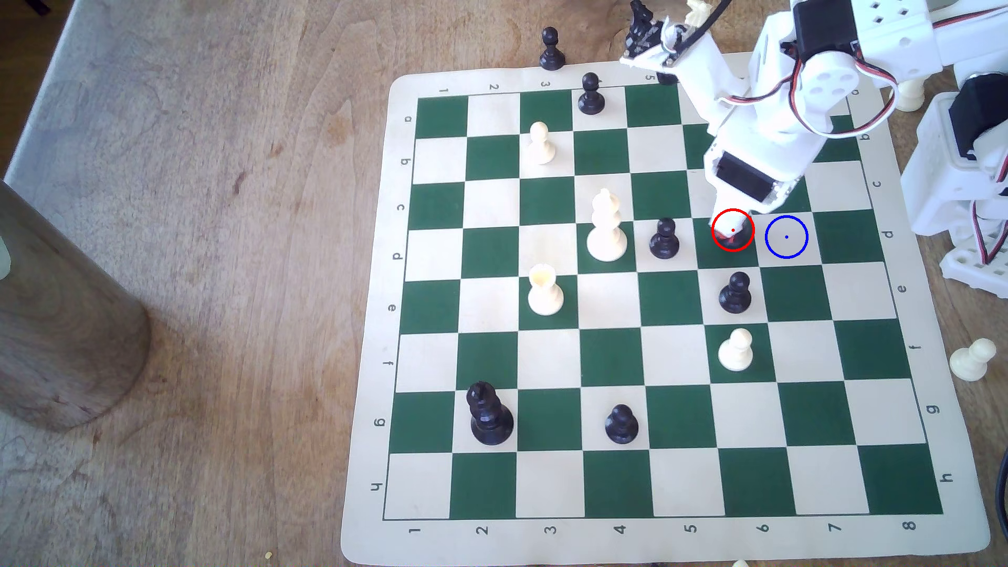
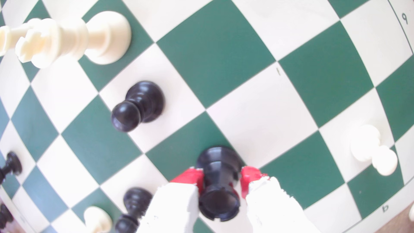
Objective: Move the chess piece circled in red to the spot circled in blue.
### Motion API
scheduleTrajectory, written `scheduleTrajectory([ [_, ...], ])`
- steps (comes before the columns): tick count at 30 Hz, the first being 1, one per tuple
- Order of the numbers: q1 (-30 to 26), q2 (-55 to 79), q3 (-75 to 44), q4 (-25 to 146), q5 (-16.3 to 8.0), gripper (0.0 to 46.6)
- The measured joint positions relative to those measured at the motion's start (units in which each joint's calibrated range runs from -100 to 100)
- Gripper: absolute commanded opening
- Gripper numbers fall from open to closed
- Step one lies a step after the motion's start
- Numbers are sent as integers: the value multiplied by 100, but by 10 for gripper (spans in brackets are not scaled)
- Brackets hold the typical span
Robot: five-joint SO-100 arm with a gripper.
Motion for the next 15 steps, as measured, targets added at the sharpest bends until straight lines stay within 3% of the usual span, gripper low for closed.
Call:
scheduleTrajectory([
  [15, 0, -469, 63, -48, -20, 10],
])
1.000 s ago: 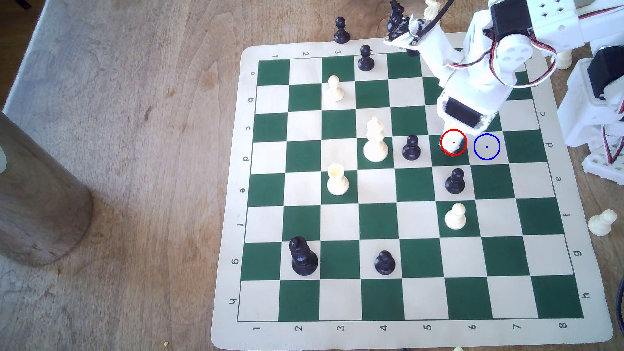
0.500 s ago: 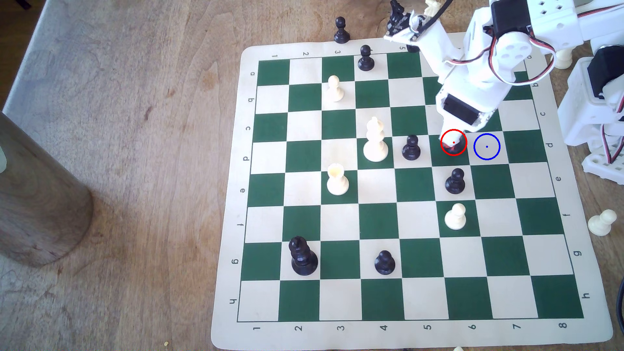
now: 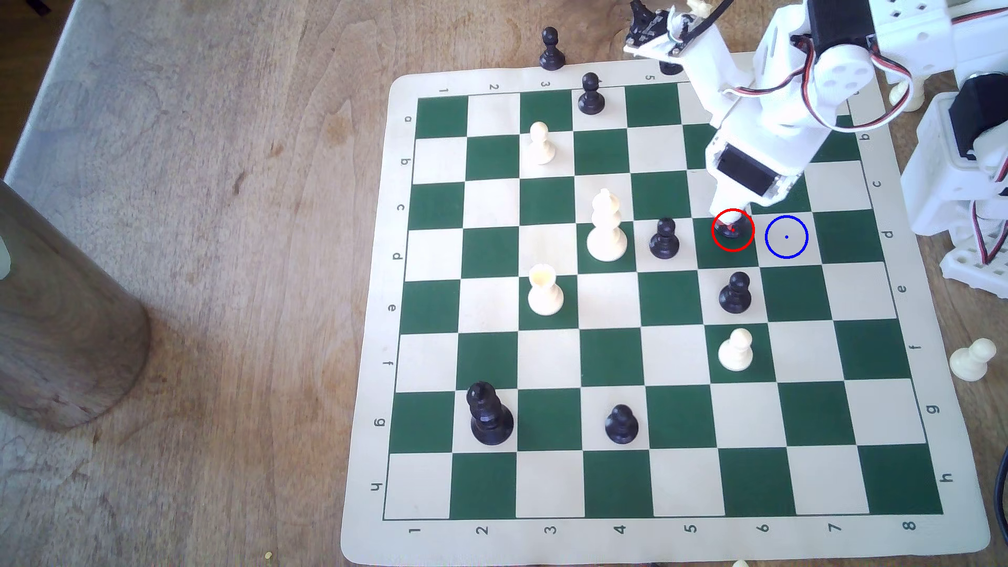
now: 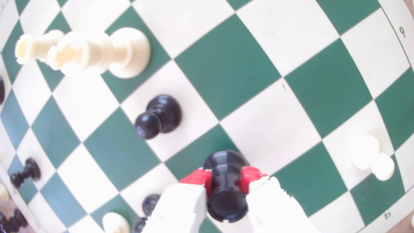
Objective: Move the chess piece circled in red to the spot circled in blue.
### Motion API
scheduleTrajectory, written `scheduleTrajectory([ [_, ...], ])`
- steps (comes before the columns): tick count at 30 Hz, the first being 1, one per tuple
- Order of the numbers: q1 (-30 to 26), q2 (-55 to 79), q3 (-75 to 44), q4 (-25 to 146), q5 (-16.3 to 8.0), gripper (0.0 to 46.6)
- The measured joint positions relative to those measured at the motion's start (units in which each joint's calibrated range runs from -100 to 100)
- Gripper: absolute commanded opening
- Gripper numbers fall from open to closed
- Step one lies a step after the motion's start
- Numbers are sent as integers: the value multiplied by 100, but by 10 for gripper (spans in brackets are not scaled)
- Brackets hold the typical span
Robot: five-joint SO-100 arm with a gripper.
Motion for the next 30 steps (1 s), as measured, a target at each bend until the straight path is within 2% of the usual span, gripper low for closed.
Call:
scheduleTrajectory([
  [9, 7, -1265, -36, 916, -68, 5],
  [17, -125, -2941, 181, 1825, -88, 4],
  [27, -855, -2815, 859, 1753, 54, 4],
  [30, -929, -2740, 931, 1713, 54, 4],
])
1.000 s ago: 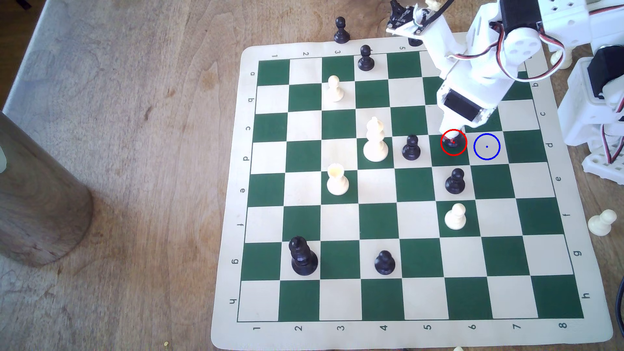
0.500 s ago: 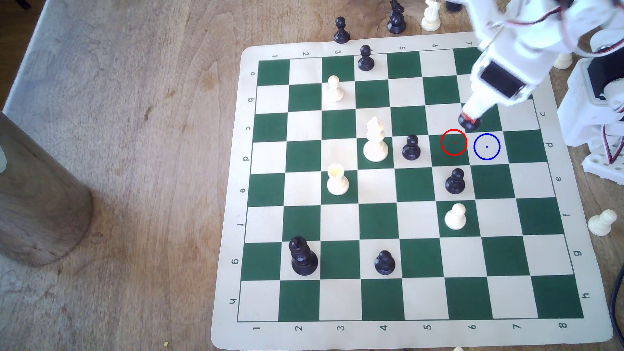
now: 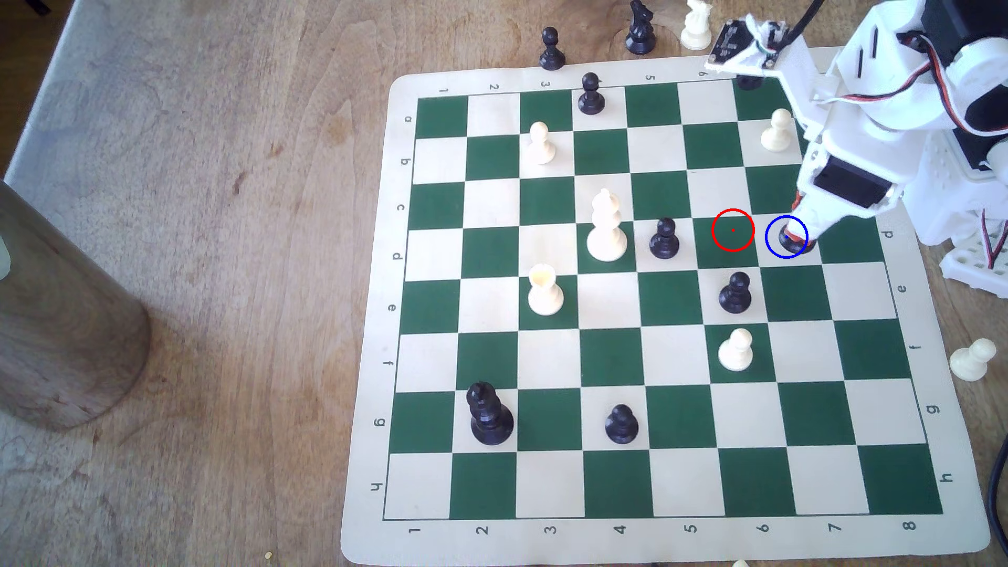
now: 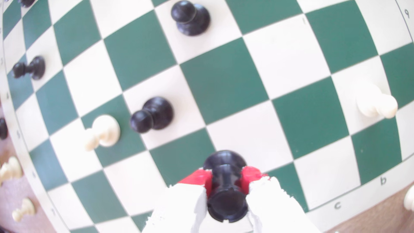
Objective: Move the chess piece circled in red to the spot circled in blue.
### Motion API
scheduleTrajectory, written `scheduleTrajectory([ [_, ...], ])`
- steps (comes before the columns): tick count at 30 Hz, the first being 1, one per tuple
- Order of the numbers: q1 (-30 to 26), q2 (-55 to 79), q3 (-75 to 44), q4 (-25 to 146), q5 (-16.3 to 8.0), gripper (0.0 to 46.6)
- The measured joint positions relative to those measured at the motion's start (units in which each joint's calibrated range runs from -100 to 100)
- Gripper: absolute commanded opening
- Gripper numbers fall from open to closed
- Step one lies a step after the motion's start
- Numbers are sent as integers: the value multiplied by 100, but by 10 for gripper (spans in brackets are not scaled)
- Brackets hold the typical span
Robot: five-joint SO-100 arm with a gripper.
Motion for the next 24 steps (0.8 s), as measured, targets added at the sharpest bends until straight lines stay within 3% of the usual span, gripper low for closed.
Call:
scheduleTrajectory([
  [8, 0, 612, 172, -414, 112, 4],
  [15, 383, 871, 172, -622, 269, 4],
  [24, 553, 1089, 172, -773, 298, 5],
])
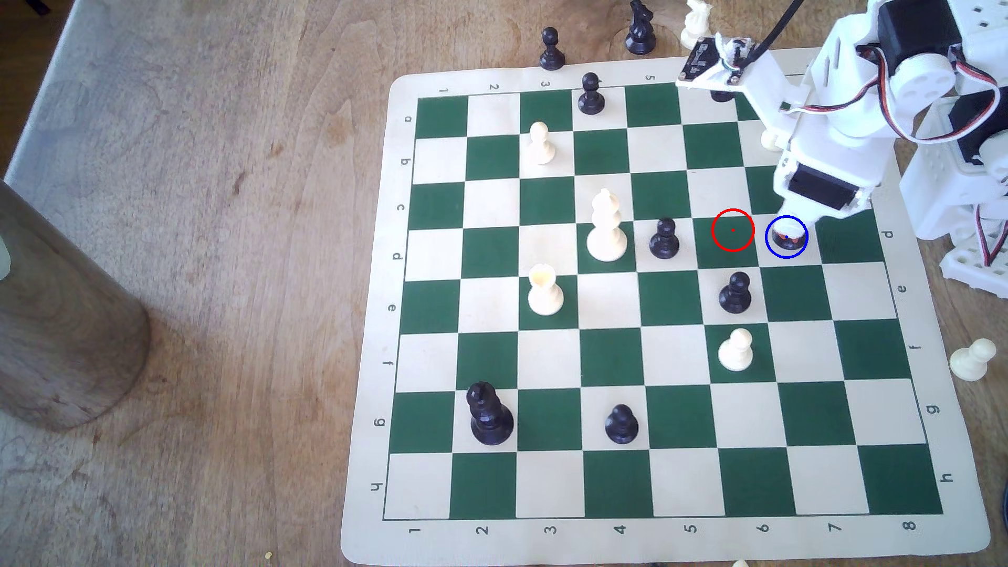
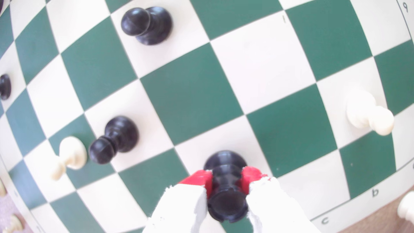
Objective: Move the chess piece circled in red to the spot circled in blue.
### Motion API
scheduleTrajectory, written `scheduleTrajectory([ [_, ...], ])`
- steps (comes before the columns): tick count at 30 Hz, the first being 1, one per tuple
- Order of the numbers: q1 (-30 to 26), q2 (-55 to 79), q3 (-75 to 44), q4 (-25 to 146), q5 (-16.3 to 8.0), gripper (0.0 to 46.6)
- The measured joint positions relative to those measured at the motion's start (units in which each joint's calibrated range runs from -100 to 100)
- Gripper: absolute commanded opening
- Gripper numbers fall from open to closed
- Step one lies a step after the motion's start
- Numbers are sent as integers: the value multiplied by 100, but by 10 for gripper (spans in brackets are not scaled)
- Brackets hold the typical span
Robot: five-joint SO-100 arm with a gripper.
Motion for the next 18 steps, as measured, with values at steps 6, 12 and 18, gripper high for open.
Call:
scheduleTrajectory([
  [6, 52, 243, 0, -159, 54, 26],
  [12, 81, 352, 0, -231, 54, 146],
  [18, 81, 402, 0, -231, 107, 250],
])
